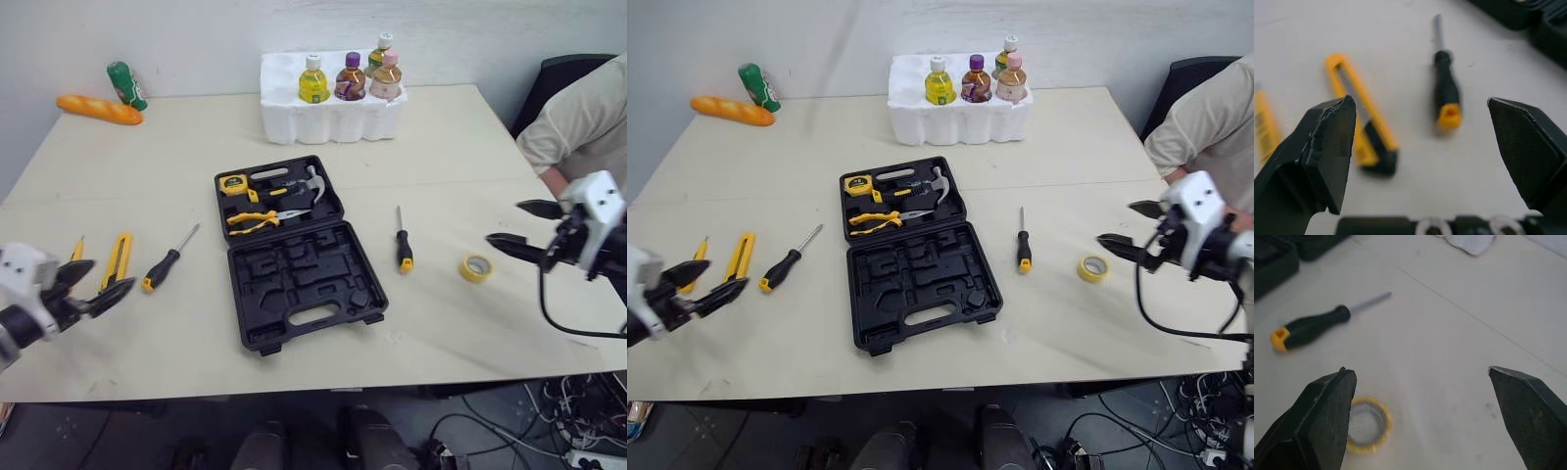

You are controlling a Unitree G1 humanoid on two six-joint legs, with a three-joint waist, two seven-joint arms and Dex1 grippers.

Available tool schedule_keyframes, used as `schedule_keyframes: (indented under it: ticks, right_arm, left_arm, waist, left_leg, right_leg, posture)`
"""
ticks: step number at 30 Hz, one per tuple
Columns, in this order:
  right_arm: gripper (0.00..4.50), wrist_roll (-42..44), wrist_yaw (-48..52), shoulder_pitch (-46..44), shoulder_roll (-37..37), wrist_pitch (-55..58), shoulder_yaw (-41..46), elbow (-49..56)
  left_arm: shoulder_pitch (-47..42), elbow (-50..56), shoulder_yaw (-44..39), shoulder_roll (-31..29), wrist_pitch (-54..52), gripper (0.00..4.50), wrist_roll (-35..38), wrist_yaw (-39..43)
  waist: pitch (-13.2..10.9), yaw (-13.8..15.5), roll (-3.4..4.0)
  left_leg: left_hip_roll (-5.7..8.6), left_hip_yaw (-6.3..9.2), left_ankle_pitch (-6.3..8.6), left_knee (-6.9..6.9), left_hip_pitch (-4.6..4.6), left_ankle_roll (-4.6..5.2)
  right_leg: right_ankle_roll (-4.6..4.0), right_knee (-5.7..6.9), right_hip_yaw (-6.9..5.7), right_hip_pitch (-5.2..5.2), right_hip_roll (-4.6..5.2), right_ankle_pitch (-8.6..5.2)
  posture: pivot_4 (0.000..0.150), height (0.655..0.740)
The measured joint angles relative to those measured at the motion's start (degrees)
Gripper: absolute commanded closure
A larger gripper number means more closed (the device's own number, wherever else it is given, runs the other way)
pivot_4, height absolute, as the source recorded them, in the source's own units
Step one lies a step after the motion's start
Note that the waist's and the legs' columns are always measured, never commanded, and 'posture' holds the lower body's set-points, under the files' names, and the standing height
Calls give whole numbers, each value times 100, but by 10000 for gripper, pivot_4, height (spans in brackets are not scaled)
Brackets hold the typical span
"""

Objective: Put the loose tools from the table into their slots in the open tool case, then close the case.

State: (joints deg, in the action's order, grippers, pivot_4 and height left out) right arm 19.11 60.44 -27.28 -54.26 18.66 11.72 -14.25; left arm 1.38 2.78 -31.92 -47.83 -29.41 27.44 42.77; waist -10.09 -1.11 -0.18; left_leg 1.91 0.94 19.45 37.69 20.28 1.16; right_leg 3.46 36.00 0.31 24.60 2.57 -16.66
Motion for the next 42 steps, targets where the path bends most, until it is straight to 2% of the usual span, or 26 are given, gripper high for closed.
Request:
schedule_keyframes:
  ticks: [4,5,6,8,11,14,15,16,17,21,25,30,35,39,42]
  right_arm:
    - [0,-295,-390,-890,710,308,-684,36]
    - [2515,-400,-536,-1154,989,405,-885,34]
    - [5436,-481,-652,-1364,1241,472,-1125,51]
    - [12924,-653,-775,-1593,1551,555,-1458,40]
    - [27541,-933,-914,-1786,1788,589,-1777,-138]
    - [42830,-1417,-1146,-1984,2105,359,-2200,-608]
    - [45000,-1526,-1190,-1996,2187,286,-2298,-706]
    - [45000,-1620,-1289,-2036,2361,245,-2328,-903]
    - [45000,-1651,-1344,-2057,2455,240,-2359,-995]
    - [45000,-1753,-1554,-2225,2869,149,-2374,-1367]
    - [45000,-1862,-1654,-2450,3112,-21,-2381,-1829]
    - [45000,-2028,-1854,-2936,3457,-470,-2375,-2921]
    - [45000,-2069,-1969,-3193,3700,-770,-2264,-3579]
    - [45000,-2000,-1633,-3050,3704,-778,-2156,-3410]
    - [45000,-1839,-1254,-2504,3608,-582,-2026,-2604]
  left_arm:
    - [-801,112,848,152,-358,112,-249,-440]
    - [-1042,122,1080,251,-415,12,-276,-502]
    - [-1239,148,1341,329,-448,2618,-305,-541]
    - [-1475,139,1650,443,-491,8396,-403,-628]
    - [-1674,3,1949,552,-548,21653,-599,-767]
    - [-1914,-370,2321,784,-546,35775,-841,-854]
    - [-1952,-442,2410,839,-545,39391,-908,-877]
    - [-2038,-601,2482,908,-543,44503,-979,-913]
    - [-2096,-636,2511,927,-534,44853,-1006,-939]
    - [-2301,-868,2681,938,-276,44853,-1308,-975]
    - [-2576,-1105,2735,1194,-229,44853,-1377,-1042]
    - [-2806,-1244,2848,1460,-242,44853,-1440,-1081]
    - [-2842,-1260,2867,1549,-220,44853,-1504,-1101]
    - [-2837,-1239,2918,1532,-166,44853,-1630,-1032]
    - [-2751,-1179,2903,1488,-112,44853,-1648,-900]
  waist:
    - [0,-44,0]
    - [0,-58,0]
    - [0,-62,-1]
    - [0,-47,-1]
    - [3,-35,-5]
    - [4,-28,-8]
    - [5,-31,-10]
    - [5,-33,-10]
    - [4,-35,-12]
    - [5,-53,-11]
    - [5,-48,-11]
    - [5,-53,-12]
    - [5,-49,-12]
    - [5,-51,-12]
    - [5,-49,-12]
  left_leg:
    - [1,-1,-15,12,4,-27]
    - [1,-1,-17,16,5,-30]
    - [0,0,-19,16,6,-36]
    - [0,1,-23,16,19,-45]
    - [2,-1,-29,62,108,-50]
    - [6,-1,-28,91,117,-48]
    - [6,-1,-27,96,116,-47]
    - [6,-1,-27,104,116,-47]
    - [6,0,-27,109,118,-47]
    - [5,0,-28,114,114,-49]
    - [6,0,-28,119,115,-48]
    - [6,0,-28,122,115,-49]
    - [6,1,-28,127,115,-49]
    - [6,3,-28,126,115,-49]
    - [6,4,-27,124,116,-49]
  right_leg:
    - [5,4,1,3,-2,3]
    - [7,9,1,4,-4,4]
    - [7,10,1,6,-7,4]
    - [7,17,-1,21,-10,4]
    - [8,66,0,105,-10,5]
    - [10,70,-2,103,-8,6]
    - [10,75,-2,103,-8,6]
    - [10,82,-2,103,-8,6]
    - [10,87,-2,103,-8,6]
    - [10,99,-1,103,-10,6]
    - [10,101,-2,103,-9,6]
    - [10,104,-2,103,-9,6]
    - [10,107,-3,102,-9,6]
    - [10,108,-4,102,-9,6]
    - [10,107,-5,102,-9,6]
  posture:
    - [1500,7367]
    - [1500,7367]
    - [1500,7367]
    - [1500,7367]
    - [1500,7367]
    - [1500,7367]
    - [1500,7367]
    - [1500,7367]
    - [1500,7367]
    - [1500,7367]
    - [1500,7367]
    - [1500,7367]
    - [1500,7367]
    - [1500,7367]
    - [1500,7367]
